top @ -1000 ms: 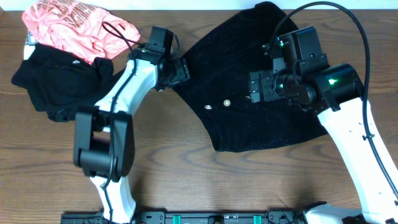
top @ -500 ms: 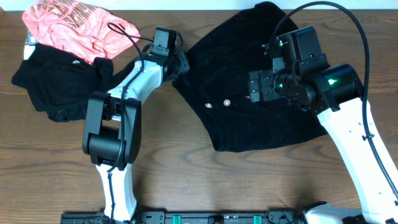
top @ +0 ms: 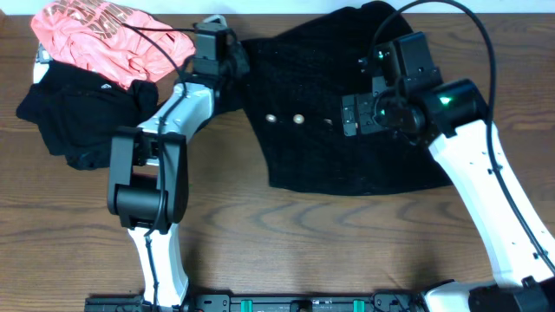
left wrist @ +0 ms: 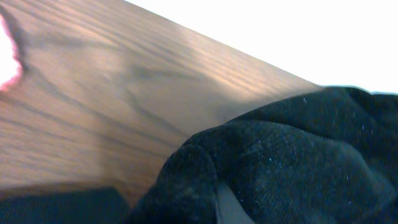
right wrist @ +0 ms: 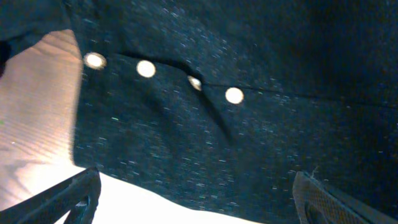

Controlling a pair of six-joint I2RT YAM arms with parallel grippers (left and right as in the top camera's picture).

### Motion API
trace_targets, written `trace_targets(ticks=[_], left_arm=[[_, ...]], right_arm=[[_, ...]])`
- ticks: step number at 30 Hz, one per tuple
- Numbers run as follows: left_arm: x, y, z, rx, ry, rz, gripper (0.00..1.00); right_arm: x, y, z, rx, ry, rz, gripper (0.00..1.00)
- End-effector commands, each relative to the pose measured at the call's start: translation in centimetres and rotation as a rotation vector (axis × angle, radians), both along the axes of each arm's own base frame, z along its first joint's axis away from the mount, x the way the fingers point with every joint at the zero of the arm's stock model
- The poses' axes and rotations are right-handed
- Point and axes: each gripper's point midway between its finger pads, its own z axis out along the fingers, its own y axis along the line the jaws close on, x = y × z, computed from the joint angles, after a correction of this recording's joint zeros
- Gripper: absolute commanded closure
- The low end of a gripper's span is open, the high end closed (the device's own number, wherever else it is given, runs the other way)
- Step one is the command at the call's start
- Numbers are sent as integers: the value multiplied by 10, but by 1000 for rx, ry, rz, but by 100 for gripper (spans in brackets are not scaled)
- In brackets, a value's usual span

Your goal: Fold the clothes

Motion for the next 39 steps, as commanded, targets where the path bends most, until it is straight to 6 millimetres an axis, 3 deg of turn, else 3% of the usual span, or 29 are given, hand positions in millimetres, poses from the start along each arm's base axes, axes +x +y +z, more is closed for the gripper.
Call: trace_targets(ticks=[1,2,4,6,12,19,24,28,33,39], left_arm=[[8,39,-1,56,-14,66,66],[6,38,-2,42,-3,50,53],[0,32,-6,2,31,1,17],[-10,22,-11,-27,82,-54,1],[-69,5,-21,-76,329,-176,2],[-160,-5,-4,-30,593,-306,2],[-202,-27,3,10,701,-382,2],[-224,-45,-9,45,756,-430,2],[-243,-55,-23,49,814,-430,2],[-257,-52,-34,61,867,-419,2]], right_arm=[[7,-1,-11,-31,9,-15,4],[10,-3,-11,-40,1,-24,4],[16,-9,-10,-51,-19,-58,2],[21,-17,-8,-43,-29,-101,1],[21,-57,-14,42,53,-200,1],[-2,-128,-27,29,186,-391,1],[-19,-177,-44,-55,248,-514,1],[-29,-194,-72,-58,292,-544,1],[-36,-196,-112,13,319,-500,1],[-27,-202,-130,92,247,-404,1]])
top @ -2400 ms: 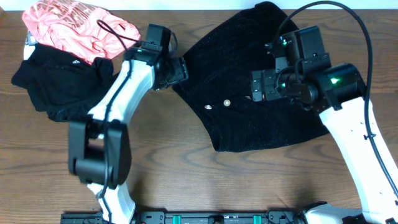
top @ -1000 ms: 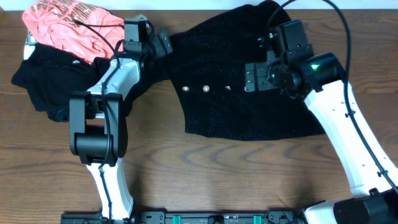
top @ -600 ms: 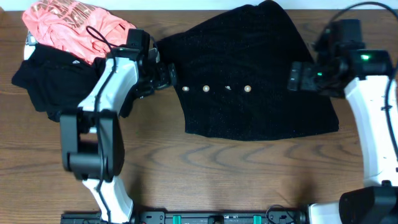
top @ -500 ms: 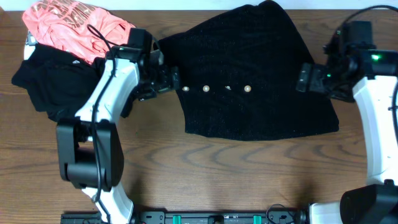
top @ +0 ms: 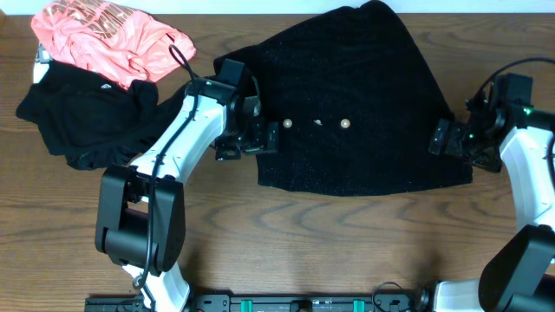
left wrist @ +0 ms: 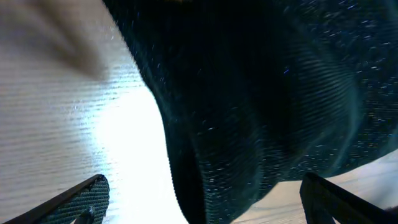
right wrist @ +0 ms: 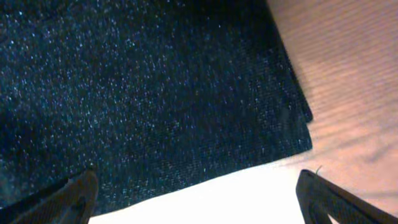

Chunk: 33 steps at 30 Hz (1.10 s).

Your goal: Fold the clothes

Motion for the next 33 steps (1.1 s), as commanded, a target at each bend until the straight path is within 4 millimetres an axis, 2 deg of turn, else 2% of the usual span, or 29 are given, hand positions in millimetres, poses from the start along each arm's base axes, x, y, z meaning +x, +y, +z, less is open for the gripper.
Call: trace_targets(ticks=[1,5,9,17,33], left_arm=[[-10,4,-10,24,41,5,2],[-23,-2,-15,34,69,-20,2],[-32,-16,-17,37,71,-68,2],[-41,-42,-16,31,52,-118,2],[-53,-57,-16,33,53,-170,2]], right_arm=[[3,0,-2,50,-54,97,1],[6,-18,-7,28,-90,92,1],[8,-29,-17,18,-109,70,1],[5,-29,-50,21,-91,89,1],[16,-34,-91,59,-81,133,3]])
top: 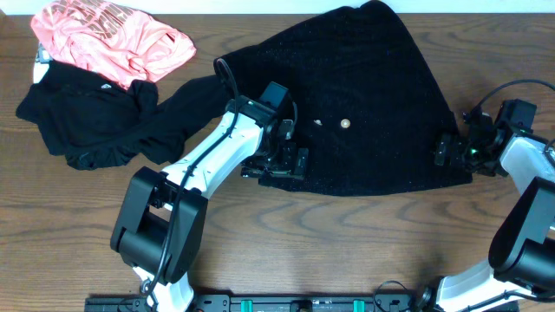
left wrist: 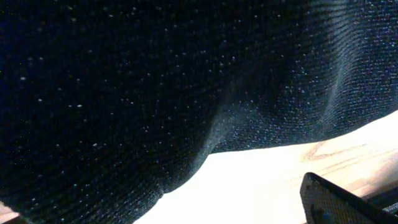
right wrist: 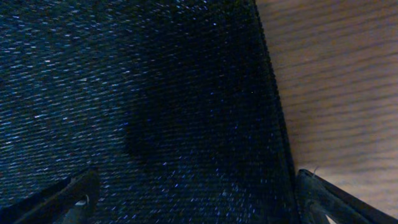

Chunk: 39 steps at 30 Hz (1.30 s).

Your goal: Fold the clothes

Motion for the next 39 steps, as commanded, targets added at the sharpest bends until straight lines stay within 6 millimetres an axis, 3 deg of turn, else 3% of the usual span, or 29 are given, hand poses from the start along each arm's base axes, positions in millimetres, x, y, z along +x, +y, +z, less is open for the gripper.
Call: trace_targets(ticks=[1,8,13,16,19,24,25,26,35,39], left_arm=[[-4,-1,-4,12,11,-2,2],[-4,-7,-5,18,-9,-13,1],[-9,-6,-5,28,8,-17,10],[-14,-3,-5,42,30,-17,20],[-20,1,-5,55,53,-17,41],[-31,11,-5,102,98,-18,79],[-33,14,-5,120,104,-19,90],[-34,18,-5,138,109,-19,94],[-43,32,-2,204,132,-16,94],[-36,38,14,222,55,1,94]], right_arm=[[-2,-2,-7,13,4,13,4],[-16,0,-10,51,57,-13,11],[-37,13,-12,115,146,-30,59],[-42,16,-11,140,175,-73,75],[-41,25,-4,196,158,-79,87],[-39,30,23,251,115,-84,87],[-40,30,30,251,109,-86,88],[-41,29,37,249,104,-88,87],[-57,29,97,184,14,-139,87],[-66,22,115,120,-15,-178,90]])
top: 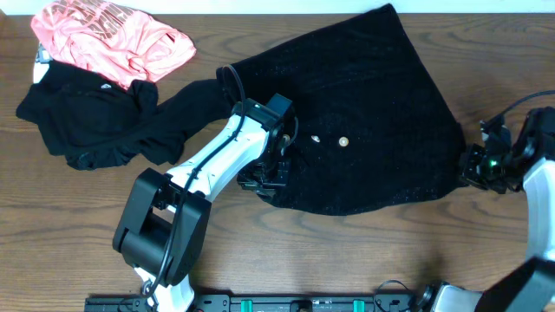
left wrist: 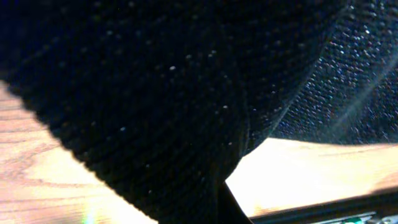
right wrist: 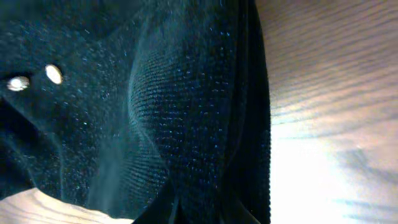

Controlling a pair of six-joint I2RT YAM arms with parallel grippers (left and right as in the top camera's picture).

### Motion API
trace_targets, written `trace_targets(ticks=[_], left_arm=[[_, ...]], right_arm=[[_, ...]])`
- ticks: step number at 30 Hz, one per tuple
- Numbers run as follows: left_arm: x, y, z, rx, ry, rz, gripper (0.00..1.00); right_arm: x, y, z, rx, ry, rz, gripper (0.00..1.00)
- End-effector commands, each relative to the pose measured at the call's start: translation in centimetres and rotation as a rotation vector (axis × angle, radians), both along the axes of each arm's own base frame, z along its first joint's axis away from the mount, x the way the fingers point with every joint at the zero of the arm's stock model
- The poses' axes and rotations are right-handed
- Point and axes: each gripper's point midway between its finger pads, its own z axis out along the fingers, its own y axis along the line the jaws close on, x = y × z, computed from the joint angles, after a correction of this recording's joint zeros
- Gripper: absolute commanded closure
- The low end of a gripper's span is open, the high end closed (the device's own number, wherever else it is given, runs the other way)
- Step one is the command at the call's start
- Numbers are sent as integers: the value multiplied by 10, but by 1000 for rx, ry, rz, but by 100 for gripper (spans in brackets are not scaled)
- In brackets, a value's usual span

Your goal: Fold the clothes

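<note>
A black sparkly garment [top: 373, 104] with pale buttons [top: 344, 139] lies spread across the middle of the table. My left gripper [top: 264, 184] is at its lower left hem corner. In the left wrist view the dark knit [left wrist: 155, 93] bunches into the left gripper [left wrist: 227, 208], which is shut on it. My right gripper [top: 473, 169] is at the lower right hem corner. In the right wrist view the fabric [right wrist: 186, 93] folds together into the right gripper [right wrist: 205, 214], also shut on it, and the buttons [right wrist: 54, 74] show at the far left.
A pink garment [top: 108, 35] and another black garment [top: 78, 121] lie heaped at the back left. A black sleeve [top: 186, 108] reaches from the sparkly garment toward them. The table's back edge [top: 260, 7] runs just behind the clothes.
Both grippers were open over the hem corners and are now shut on the fabric. The right corner sits further right and nearer the front; the front hem has shifted forward.
First my left gripper was at the garment's back left, my right open over the buttons. Then the left was at the left edge and the right at the lower right corner. Both then stood open at the hem corners, and now grip them.
</note>
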Motion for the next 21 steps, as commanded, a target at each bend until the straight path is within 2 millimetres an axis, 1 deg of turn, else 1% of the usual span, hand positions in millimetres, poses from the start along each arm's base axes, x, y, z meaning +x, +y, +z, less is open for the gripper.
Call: trace_targets(ticks=[1,7,8,10,12,13,16,21], left_arm=[[6,10,22,34,-98,20,94],[19,26,78,31,-331,54,94],[20,29,87,29,-366,57,94],[20,35,105,20,-432,66,94],[19,37,117,2,-471,74,94],[18,37,122,-7,-485,76,94],[13,40,128,-13,-495,77,94],[1,49,126,25,-454,71,94]], right_arm=[[-3,-14,20,-66,-33,-77,92],[-10,-11,41,-91,-85,-97,94],[-12,-11,43,-93,-90,-97,98],[-15,-8,47,-88,-97,-102,99],[-18,-5,50,-80,-103,-99,99],[-20,-3,52,-78,-104,-98,99],[-25,-1,57,-80,-109,-98,99],[-37,5,70,-94,-140,-99,99]])
